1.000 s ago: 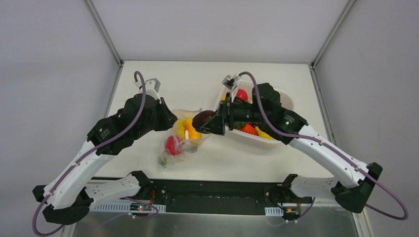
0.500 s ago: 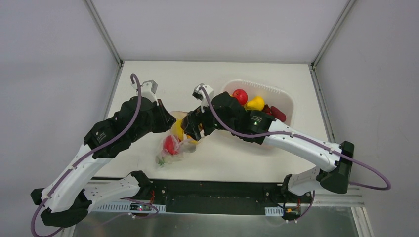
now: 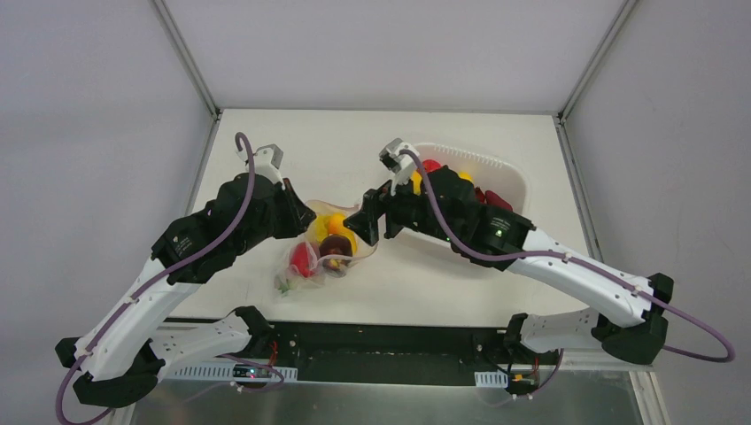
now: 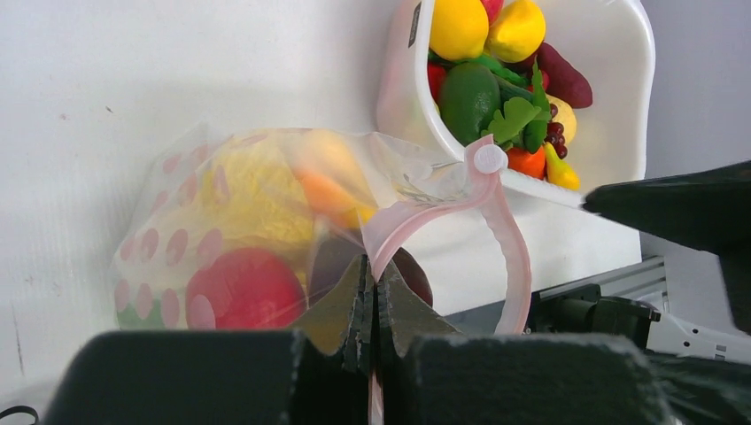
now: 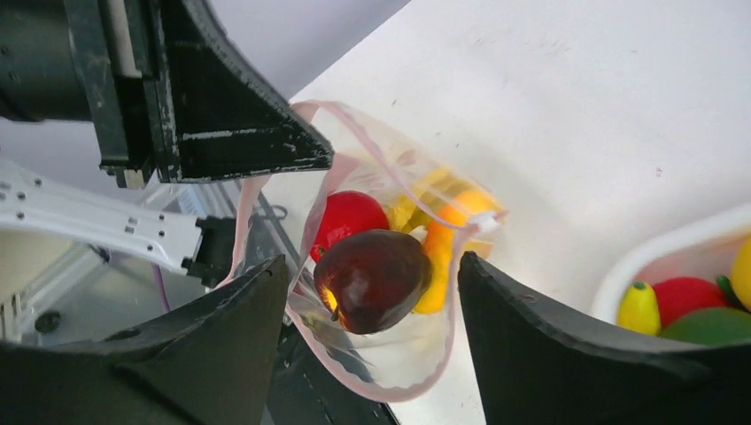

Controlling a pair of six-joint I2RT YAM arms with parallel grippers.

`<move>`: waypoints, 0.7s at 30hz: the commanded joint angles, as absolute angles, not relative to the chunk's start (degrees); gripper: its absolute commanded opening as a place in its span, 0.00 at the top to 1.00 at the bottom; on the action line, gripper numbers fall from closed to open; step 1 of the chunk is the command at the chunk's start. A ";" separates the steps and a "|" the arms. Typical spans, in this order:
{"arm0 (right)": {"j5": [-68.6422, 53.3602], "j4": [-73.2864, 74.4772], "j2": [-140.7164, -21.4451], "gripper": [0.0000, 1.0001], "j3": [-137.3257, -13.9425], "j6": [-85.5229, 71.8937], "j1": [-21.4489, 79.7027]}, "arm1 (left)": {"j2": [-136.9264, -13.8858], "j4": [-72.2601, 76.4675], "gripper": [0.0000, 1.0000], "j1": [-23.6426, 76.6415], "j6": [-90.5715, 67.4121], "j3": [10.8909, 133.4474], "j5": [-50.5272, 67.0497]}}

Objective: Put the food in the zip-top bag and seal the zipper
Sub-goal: Place the fake fruit in the zipper food storage bag, then adjust the zipper food storage bag at the center of the board.

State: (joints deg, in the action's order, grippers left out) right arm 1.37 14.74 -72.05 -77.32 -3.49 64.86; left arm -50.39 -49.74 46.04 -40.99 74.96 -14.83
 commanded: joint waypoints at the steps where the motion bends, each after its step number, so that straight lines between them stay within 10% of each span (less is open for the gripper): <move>1: 12.07 15.01 -66.52 0.29 -76.31 -7.23 64.73 | -49.00 -46.12 1.00 45.81 -41.48 74.98 -14.63; 14: 11.08 25.10 -72.41 0.43 -74.70 -14.72 64.11 | -48.68 -45.64 1.00 45.75 -41.76 74.18 -13.77; 21: 7.55 21.72 -73.76 0.79 -75.28 -13.48 63.72 | -47.45 -46.24 1.00 45.79 -41.75 73.44 -14.76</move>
State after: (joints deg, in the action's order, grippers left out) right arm 9.13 24.27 -73.69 -73.34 -13.74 64.23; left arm -48.69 -48.66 46.04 -41.19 73.25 -14.09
